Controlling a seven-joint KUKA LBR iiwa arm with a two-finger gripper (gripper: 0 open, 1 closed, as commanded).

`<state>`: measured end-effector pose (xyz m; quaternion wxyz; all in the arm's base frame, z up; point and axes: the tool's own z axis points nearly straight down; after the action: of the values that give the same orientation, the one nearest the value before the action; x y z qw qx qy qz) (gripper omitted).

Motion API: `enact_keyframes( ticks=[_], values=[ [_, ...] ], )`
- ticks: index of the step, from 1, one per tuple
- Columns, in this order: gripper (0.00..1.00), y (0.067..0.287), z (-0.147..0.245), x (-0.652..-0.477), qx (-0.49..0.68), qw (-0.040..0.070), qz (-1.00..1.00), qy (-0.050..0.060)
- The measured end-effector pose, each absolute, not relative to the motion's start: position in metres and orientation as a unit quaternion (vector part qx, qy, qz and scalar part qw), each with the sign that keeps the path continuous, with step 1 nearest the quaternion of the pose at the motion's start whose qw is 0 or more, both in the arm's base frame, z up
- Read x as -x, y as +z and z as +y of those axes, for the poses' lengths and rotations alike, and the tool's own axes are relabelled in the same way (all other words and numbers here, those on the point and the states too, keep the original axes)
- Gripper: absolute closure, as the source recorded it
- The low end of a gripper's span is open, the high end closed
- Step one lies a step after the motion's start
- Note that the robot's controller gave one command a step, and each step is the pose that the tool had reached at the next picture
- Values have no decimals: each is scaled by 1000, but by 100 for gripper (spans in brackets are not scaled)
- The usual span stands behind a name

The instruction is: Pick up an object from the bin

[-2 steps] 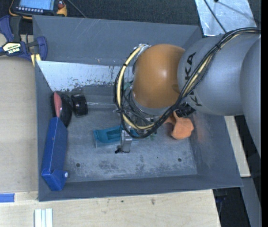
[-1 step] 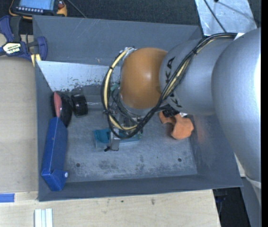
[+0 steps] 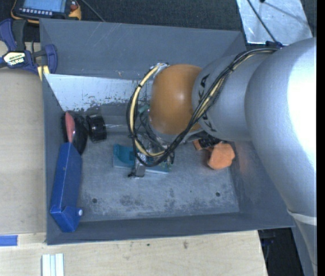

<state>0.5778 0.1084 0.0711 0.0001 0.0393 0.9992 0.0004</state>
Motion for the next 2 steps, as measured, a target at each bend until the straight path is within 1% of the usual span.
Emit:
enact_keyframes(
  ticks=[2],
  values=[
    [100,71,108,-578,-40,0,999,0]
  ],
)
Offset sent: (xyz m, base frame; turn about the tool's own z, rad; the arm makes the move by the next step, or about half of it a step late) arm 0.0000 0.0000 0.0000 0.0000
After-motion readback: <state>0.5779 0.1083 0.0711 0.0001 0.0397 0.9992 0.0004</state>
